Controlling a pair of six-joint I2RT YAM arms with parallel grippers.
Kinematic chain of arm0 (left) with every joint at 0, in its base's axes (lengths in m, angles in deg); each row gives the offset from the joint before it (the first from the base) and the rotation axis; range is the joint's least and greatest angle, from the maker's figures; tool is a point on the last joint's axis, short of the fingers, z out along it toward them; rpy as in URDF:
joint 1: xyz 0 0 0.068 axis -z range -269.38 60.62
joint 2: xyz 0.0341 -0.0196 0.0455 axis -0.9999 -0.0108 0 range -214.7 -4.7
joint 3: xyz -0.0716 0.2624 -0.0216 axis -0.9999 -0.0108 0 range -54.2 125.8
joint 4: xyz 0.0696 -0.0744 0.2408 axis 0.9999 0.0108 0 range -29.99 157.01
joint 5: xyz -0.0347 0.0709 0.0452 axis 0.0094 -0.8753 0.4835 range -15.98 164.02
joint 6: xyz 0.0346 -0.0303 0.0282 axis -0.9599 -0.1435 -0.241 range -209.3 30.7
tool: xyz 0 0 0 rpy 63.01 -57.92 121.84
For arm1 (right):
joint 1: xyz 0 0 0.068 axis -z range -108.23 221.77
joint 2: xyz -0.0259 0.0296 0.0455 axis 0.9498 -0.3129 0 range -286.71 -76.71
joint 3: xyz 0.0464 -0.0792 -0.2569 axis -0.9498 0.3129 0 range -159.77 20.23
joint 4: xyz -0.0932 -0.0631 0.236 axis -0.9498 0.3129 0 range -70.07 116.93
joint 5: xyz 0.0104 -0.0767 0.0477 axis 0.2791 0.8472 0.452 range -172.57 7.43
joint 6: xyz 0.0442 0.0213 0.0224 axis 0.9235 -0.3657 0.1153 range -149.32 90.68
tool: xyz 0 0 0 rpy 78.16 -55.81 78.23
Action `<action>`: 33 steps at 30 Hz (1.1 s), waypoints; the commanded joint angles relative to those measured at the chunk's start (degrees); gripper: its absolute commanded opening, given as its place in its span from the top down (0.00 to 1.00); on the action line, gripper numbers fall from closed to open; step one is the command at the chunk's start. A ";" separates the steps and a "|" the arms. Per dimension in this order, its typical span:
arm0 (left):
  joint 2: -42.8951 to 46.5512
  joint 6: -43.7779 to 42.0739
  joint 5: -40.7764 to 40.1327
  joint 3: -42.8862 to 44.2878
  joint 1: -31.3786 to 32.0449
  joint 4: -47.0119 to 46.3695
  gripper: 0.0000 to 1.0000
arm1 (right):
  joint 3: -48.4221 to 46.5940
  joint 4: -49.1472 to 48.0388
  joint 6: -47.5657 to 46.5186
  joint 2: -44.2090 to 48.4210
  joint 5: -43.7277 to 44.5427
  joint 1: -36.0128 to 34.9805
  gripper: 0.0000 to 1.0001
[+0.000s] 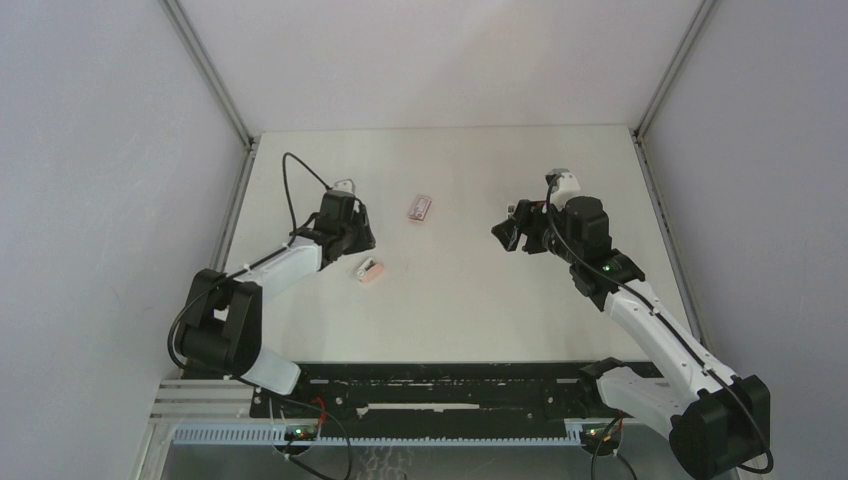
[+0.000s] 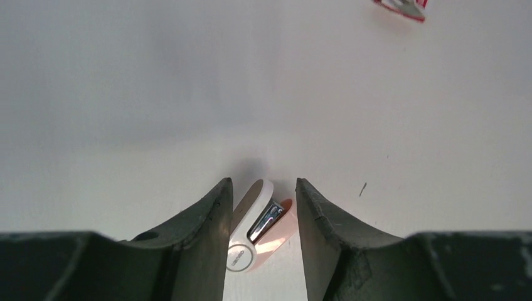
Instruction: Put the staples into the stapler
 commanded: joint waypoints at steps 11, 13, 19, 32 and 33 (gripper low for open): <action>-1.33 -9.79 6.07 3.18 0.26 8.77 0.63 | -0.24 -1.17 -0.64 1.85 -0.02 -0.85 0.30; -1.75 -9.65 5.59 3.37 0.26 8.91 0.64 | -0.25 -1.29 -0.67 1.89 0.05 -0.83 0.30; -3.04 -9.50 4.59 3.68 0.19 9.01 0.67 | -0.24 -1.85 -0.48 1.49 -0.47 -0.90 0.30; -3.29 -8.90 3.63 3.33 0.23 5.93 0.81 | -0.24 -2.49 -0.36 0.47 -0.93 -1.27 0.30; -3.80 -8.83 3.57 3.46 0.24 6.01 0.82 | -0.29 -2.49 -0.37 0.46 -0.97 -1.24 0.30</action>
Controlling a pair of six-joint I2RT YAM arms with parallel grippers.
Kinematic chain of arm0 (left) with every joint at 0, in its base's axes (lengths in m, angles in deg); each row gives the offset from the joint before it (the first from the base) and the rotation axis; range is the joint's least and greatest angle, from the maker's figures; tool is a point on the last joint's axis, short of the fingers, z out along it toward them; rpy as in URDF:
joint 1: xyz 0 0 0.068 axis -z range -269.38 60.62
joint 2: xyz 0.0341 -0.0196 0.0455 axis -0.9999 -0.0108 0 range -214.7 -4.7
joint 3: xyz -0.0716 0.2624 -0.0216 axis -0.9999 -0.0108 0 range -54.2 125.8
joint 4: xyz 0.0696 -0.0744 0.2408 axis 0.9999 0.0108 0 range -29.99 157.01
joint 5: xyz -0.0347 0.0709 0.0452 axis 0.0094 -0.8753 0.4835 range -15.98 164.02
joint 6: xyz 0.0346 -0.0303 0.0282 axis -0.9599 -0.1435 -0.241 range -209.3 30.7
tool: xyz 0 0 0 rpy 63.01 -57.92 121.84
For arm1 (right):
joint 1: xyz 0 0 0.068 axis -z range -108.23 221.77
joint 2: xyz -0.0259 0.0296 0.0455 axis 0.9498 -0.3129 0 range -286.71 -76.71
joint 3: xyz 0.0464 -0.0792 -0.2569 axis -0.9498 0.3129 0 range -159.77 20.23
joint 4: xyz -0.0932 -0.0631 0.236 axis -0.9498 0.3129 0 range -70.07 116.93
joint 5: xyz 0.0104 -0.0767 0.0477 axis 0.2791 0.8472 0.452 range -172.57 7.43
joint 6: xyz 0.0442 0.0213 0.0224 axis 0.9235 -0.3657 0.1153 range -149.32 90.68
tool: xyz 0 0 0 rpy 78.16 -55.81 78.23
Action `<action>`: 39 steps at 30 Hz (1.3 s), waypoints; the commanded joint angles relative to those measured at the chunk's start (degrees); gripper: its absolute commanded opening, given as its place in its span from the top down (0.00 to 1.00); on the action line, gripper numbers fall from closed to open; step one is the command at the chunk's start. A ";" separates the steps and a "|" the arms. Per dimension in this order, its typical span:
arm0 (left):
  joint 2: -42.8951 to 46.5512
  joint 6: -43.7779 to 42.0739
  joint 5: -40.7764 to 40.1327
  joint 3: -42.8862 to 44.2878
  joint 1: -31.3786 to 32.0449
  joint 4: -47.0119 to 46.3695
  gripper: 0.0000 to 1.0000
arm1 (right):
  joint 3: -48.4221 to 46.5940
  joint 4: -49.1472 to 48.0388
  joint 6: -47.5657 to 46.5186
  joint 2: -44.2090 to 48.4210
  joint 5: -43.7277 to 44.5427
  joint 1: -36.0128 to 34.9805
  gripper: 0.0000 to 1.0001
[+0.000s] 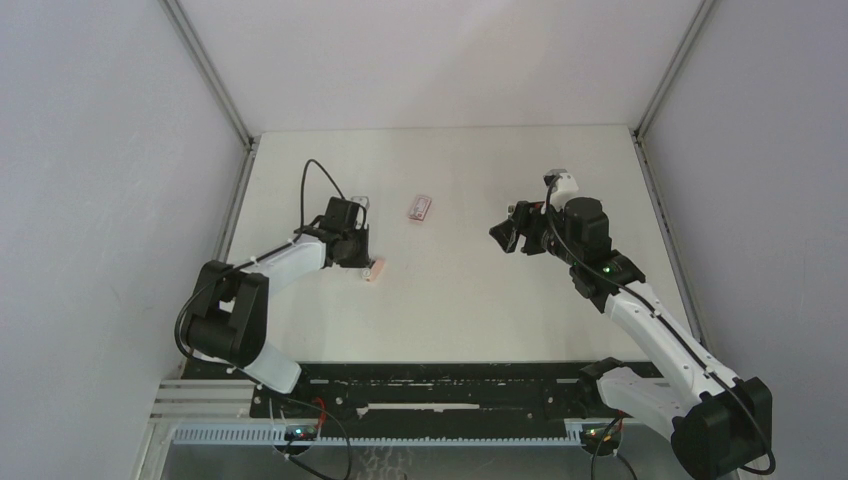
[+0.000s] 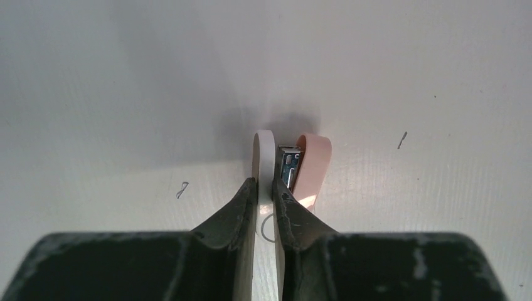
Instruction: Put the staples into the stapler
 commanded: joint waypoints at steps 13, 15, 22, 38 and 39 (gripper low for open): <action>-4.43 2.23 -4.36 4.45 0.23 0.57 0.78 | -0.24 -2.35 -0.21 -0.54 -0.24 -1.03 0.30; -4.97 2.88 -4.22 4.38 0.29 0.37 0.80 | -0.26 -2.48 0.00 -0.64 -0.32 -1.47 0.30; -2.19 7.32 -2.04 1.65 0.28 -5.23 1.00 | -0.27 -3.24 2.05 -1.30 1.30 -5.41 0.30; 27.66 18.57 -7.22 -15.96 16.12 -29.83 1.00 | -0.54 -21.05 11.88 -12.89 -9.76 -15.16 0.25; 28.31 18.73 -7.20 -16.12 16.79 -29.86 1.00 | -0.90 -22.02 12.04 -13.27 -10.60 -15.28 0.25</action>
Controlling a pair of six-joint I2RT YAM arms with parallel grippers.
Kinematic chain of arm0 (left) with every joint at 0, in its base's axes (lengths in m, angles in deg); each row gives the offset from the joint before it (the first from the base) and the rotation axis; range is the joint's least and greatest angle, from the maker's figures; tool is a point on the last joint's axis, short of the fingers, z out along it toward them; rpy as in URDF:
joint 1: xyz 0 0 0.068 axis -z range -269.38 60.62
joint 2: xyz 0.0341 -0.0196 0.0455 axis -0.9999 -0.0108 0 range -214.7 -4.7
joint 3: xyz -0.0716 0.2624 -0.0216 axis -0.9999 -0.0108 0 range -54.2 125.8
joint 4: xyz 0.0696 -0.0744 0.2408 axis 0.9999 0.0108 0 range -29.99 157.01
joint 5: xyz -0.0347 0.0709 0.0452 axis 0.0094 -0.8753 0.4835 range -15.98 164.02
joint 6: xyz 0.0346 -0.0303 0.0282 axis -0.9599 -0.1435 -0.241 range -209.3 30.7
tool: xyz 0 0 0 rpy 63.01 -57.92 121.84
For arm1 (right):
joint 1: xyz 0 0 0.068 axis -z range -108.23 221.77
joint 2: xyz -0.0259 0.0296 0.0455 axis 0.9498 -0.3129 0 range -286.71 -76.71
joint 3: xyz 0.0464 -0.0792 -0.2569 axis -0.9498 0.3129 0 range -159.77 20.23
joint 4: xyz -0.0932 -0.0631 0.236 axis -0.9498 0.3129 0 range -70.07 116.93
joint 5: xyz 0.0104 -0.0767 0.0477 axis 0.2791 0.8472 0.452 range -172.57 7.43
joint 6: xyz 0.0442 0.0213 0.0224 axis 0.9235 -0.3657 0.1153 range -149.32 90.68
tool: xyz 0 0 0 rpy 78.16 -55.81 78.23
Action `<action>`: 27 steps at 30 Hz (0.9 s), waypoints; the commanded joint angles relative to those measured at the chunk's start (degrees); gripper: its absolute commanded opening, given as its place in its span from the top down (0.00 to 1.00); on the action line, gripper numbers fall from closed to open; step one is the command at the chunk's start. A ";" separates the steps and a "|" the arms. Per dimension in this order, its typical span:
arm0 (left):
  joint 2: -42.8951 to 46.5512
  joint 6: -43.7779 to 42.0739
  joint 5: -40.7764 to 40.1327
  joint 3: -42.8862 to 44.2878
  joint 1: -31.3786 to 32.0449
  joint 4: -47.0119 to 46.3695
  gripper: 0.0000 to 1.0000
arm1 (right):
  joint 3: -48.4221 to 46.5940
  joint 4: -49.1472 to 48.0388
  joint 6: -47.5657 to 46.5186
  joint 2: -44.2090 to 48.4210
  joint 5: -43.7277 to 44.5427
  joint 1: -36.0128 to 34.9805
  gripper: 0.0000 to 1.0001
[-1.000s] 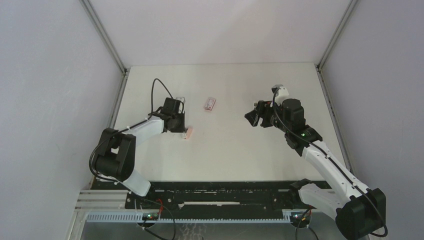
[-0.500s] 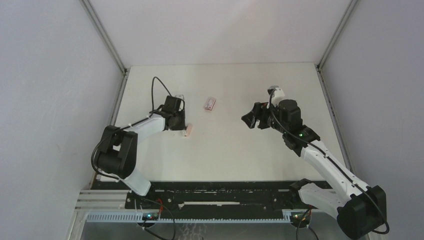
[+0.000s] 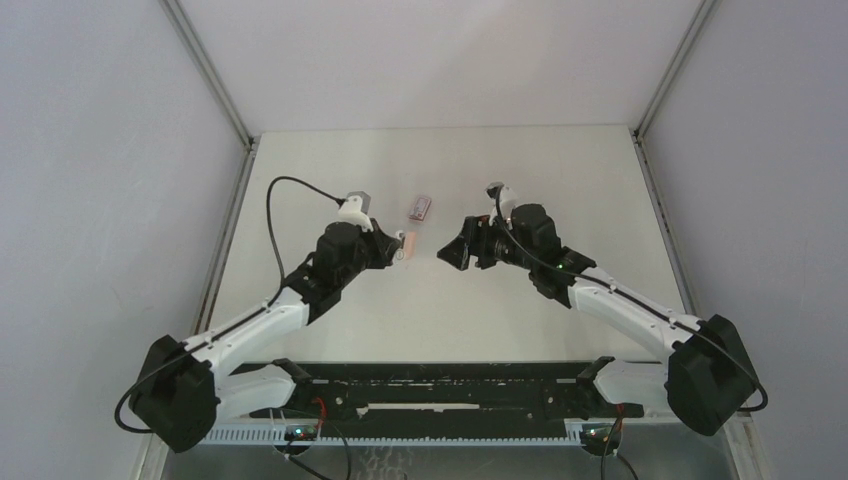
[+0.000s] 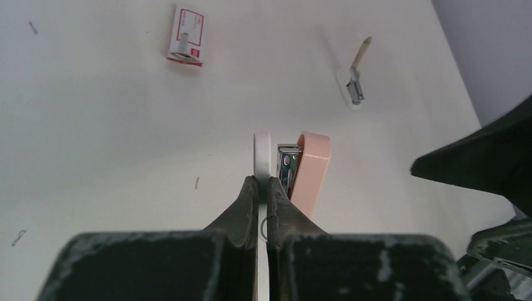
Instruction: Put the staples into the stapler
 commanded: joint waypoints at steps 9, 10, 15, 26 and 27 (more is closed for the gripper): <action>7.21 4.14 -3.23 -2.97 7.04 -7.08 1.00 | -4.04 -9.77 2.16 -5.80 -4.51 -2.50 0.26; 7.23 4.14 -3.06 -2.90 7.23 -7.08 1.00 | -4.31 -9.90 2.09 -6.37 -4.29 -2.73 0.26; 7.46 4.29 -2.15 -2.70 7.79 -7.21 1.00 | -5.64 -11.05 2.38 -8.79 -4.12 -3.55 0.28; 8.98 4.22 -1.76 -2.95 8.43 -7.26 1.00 | -8.03 -13.06 2.58 -12.07 -5.31 -3.71 0.47; 9.31 4.13 -1.91 -2.94 8.43 -7.35 1.00 | -8.00 -13.15 2.57 -12.09 -5.34 -3.71 0.52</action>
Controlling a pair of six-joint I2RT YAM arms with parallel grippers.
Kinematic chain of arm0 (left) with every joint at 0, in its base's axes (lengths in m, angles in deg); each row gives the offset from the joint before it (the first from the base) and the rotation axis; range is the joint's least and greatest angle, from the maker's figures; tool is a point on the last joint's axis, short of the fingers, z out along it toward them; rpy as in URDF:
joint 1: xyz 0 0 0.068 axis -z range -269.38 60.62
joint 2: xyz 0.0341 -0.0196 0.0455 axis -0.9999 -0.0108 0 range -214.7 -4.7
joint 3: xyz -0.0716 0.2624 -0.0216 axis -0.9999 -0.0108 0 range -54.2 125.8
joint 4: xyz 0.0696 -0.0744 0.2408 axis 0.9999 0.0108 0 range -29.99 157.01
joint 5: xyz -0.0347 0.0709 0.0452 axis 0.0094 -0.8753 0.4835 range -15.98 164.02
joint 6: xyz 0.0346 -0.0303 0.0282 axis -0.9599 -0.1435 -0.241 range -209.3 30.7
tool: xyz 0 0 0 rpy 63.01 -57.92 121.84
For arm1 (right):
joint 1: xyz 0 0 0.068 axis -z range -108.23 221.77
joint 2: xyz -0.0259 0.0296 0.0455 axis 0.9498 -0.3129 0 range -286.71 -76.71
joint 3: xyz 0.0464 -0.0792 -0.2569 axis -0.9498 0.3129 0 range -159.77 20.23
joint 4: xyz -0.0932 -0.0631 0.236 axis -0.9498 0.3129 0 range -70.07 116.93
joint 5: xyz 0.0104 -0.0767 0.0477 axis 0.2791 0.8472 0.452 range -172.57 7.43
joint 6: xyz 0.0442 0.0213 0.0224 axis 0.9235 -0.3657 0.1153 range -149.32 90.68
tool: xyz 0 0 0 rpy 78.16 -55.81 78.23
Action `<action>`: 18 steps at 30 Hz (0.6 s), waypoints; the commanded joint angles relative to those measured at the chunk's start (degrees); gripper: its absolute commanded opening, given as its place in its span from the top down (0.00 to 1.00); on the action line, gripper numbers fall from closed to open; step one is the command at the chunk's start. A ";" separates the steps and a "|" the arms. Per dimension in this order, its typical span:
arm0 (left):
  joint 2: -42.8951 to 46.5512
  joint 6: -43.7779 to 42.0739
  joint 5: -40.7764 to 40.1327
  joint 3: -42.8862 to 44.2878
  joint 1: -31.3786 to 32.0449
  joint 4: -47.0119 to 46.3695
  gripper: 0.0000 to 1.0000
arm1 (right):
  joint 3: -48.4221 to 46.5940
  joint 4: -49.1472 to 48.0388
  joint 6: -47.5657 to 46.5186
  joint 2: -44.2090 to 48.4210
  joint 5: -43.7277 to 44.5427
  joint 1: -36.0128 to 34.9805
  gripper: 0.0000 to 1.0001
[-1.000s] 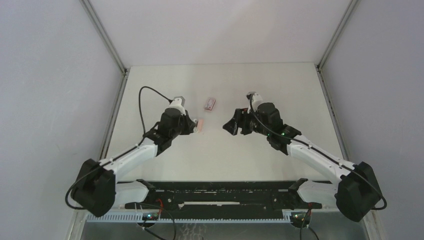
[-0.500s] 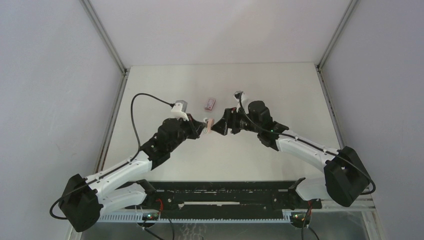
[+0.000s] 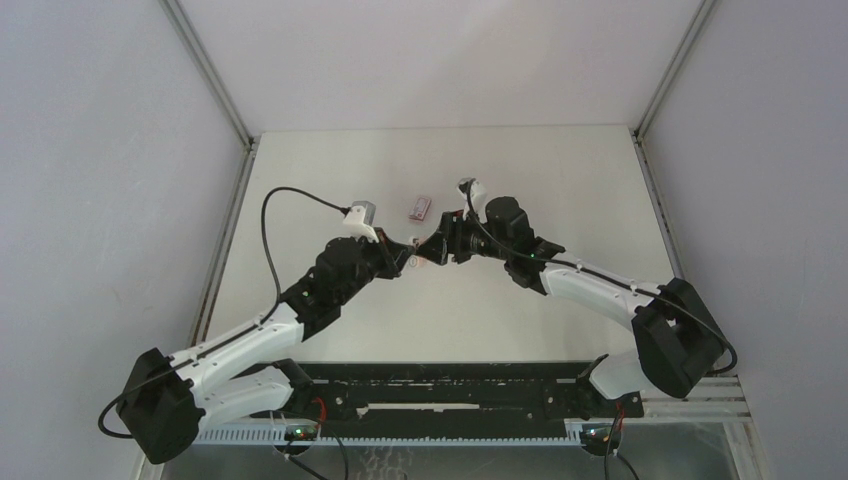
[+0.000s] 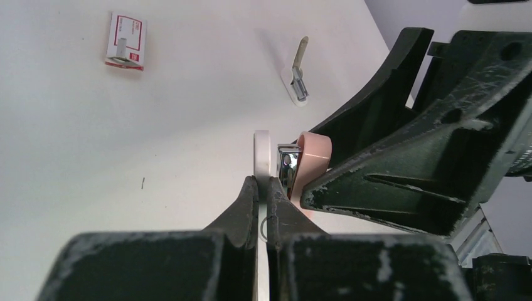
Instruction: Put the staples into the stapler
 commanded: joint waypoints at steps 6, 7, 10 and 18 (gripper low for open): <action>4.38 0.80 -1.08 0.07 0.39 -2.38 1.00 | -2.75 -4.35 -0.18 0.91 -1.59 0.15 0.92; 4.65 1.13 -1.80 0.16 0.39 -1.66 1.00 | -2.73 -4.17 -0.49 1.47 -1.62 0.24 0.95; 5.03 4.10 -4.96 1.14 0.39 2.11 1.00 | -2.69 -2.86 -2.12 3.73 -1.04 0.33 1.00; 5.48 10.89 -8.91 1.86 0.02 6.76 1.00 | -0.74 1.45 -5.90 11.97 2.36 0.37 1.00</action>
